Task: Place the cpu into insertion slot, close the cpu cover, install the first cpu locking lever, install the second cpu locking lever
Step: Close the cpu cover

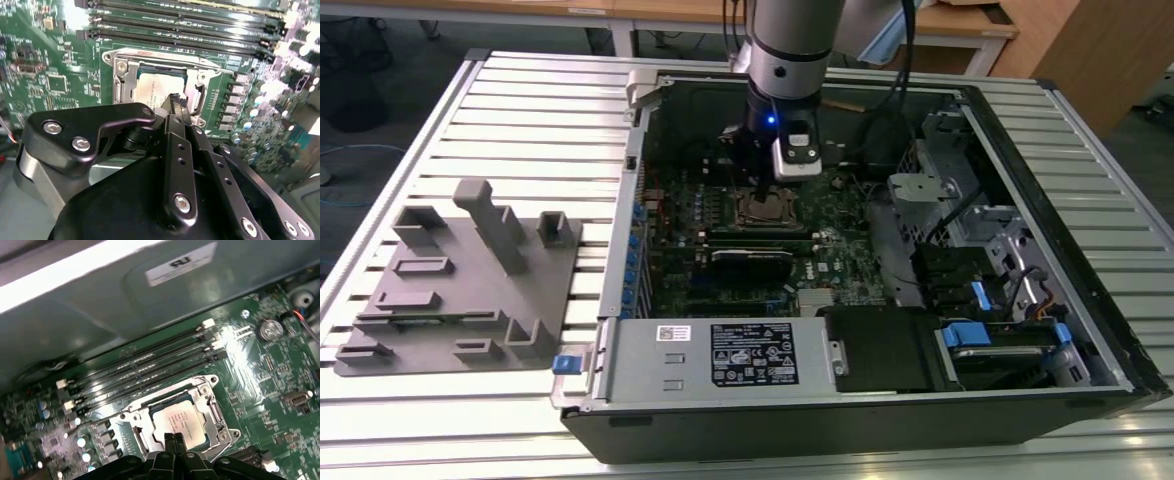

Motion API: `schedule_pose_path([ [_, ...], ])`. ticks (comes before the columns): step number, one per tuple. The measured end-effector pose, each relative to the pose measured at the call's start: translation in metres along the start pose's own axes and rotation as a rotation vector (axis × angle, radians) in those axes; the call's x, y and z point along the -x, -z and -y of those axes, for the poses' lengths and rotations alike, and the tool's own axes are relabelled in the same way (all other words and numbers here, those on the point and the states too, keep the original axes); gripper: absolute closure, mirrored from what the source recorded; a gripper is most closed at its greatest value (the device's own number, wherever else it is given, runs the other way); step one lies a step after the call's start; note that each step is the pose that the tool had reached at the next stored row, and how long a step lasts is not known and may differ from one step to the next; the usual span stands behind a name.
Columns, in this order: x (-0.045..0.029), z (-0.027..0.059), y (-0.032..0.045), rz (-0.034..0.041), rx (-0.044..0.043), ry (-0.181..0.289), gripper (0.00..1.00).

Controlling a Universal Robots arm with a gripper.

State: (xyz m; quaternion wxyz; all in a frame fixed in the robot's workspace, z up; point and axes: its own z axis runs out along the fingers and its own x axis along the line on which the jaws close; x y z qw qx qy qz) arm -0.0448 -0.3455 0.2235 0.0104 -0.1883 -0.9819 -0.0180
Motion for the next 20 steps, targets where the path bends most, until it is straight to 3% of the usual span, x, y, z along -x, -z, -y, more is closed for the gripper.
schedule_pose_path([
  [15, 0.0, 0.0, -0.0001, -0.0078, -0.0067, 0.248, 0.9],
  [20, 0.0, 0.0, -0.0001, -0.0089, -0.0078, 0.287, 0.9],
])
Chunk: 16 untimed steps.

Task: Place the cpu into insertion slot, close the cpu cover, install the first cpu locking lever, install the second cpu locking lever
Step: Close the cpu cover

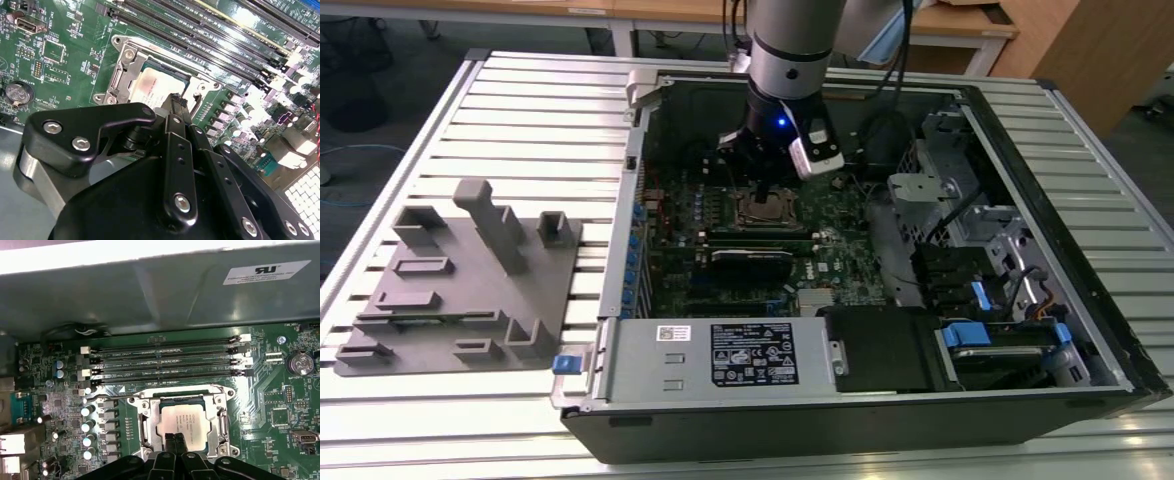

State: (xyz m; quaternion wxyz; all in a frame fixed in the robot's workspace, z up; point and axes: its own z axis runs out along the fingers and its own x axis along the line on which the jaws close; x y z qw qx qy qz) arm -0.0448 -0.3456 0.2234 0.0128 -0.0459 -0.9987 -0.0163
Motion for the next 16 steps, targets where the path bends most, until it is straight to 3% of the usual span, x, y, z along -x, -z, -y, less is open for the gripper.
schedule_pose_path([
  [7, 0.0, 0.0, 0.0, 0.0002, 0.0007, 0.0, 0.9],
  [10, 0.0001, 0.0, 0.0, 0.0059, 0.0117, 0.014, 0.9],
  [12, 0.0, 0.0, -0.0001, 0.0135, 0.0185, 0.022, 0.9],
  [16, -0.001, 0.0005, -0.0017, 0.0391, 0.0224, 0.03, 0.9],
])
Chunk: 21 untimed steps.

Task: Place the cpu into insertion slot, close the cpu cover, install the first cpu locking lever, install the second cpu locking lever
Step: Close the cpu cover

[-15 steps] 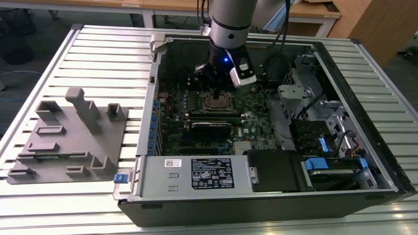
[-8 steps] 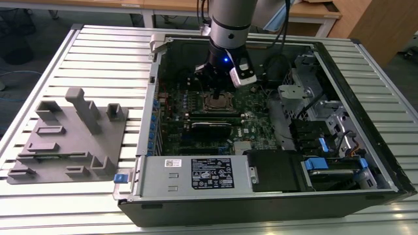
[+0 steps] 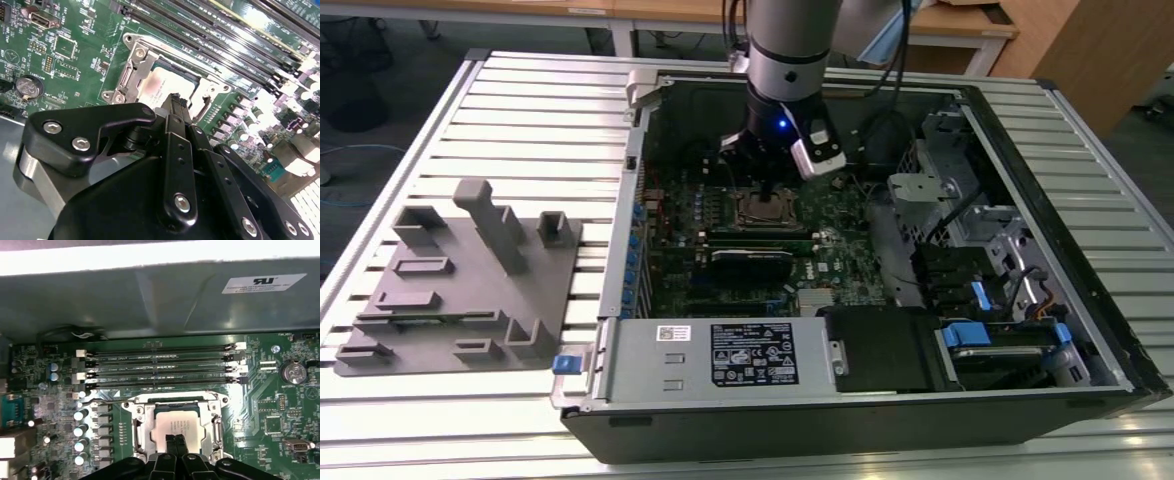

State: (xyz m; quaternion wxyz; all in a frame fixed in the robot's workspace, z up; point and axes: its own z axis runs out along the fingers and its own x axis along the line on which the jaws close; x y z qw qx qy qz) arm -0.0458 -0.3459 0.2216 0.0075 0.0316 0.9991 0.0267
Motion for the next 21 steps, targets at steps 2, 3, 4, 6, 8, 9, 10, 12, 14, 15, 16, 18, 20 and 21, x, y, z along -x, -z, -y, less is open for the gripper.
schedule_pose_path([
  [2, -0.0005, 0.0003, -0.0013, 0.0032, 0.0002, 0.001, 0.9],
  [3, -0.0005, 0.0004, -0.0019, 0.0031, 0.0001, 0.001, 0.9],
  [4, -0.0006, 0.0004, -0.0028, 0.0033, 0.0, 0.001, 0.9],
  [6, -0.0008, 0.0005, -0.0037, 0.0032, -0.0003, 0.001, 0.9],
  [8, -0.0008, 0.0005, -0.0037, 0.0032, -0.0004, 0.001, 0.9],
  [9, -0.0008, 0.0005, -0.0037, 0.0032, -0.0003, 0.001, 0.9],
  [10, -0.0008, 0.0005, -0.0038, 0.0032, -0.0003, 0.001, 0.9],
  [12, -0.0008, 0.0005, -0.0038, 0.0033, -0.0002, 0.001, 0.9],
  [14, -0.0008, 0.0005, -0.0038, 0.0032, -0.0003, 0.001, 0.9],
  [15, -0.0008, 0.0005, -0.0039, 0.0032, -0.0002, 0.001, 0.9],
  [16, -0.0008, 0.0005, -0.0039, 0.0032, -0.0003, 0.001, 0.9],
  [18, -0.0008, 0.0005, -0.0039, 0.0032, -0.0003, 0.001, 0.9],
  [20, -0.0008, 0.0005, -0.0039, 0.0032, -0.0005, 0.001, 0.9],
  [21, -0.0008, 0.0005, -0.0039, 0.0027, -0.0007, 0.001, 0.9],
])
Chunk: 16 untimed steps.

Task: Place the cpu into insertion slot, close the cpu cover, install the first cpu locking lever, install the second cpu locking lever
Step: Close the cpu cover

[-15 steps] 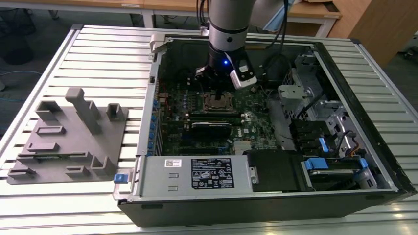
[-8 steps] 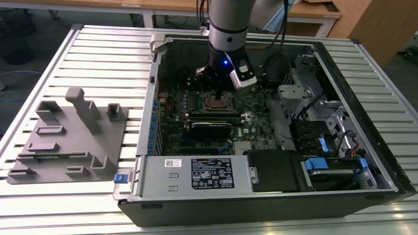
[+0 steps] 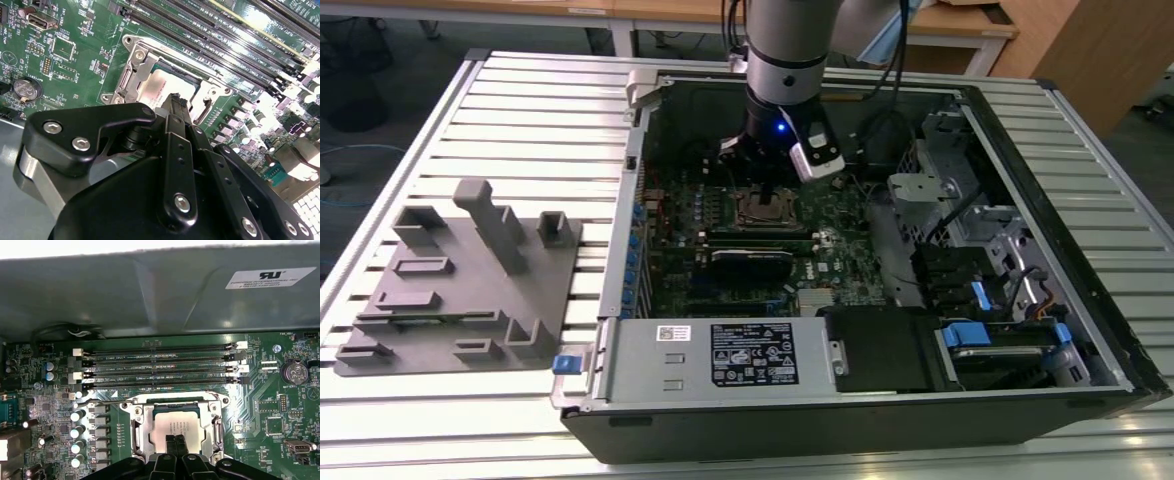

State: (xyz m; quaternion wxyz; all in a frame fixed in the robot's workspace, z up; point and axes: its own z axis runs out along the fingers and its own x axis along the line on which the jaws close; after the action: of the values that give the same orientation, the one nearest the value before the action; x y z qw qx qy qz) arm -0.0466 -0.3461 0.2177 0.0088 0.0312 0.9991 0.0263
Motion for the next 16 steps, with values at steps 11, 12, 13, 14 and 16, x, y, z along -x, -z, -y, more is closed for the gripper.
schedule_pose_path([
  [11, 0.0, 0.0, 0.0, -0.0103, -0.0006, -0.001, 0.9],
  [12, -0.0006, 0.0, 0.0, -0.0102, -0.0005, -0.001, 0.9],
  [13, -0.0022, 0.0001, -0.0001, -0.0097, -0.0003, 0.0, 0.9],
  [14, -0.0044, 0.0003, -0.0001, -0.0092, -0.0004, 0.0, 0.9],
  [16, -0.0085, 0.0005, -0.0005, -0.0086, -0.0004, 0.0, 0.9],
])
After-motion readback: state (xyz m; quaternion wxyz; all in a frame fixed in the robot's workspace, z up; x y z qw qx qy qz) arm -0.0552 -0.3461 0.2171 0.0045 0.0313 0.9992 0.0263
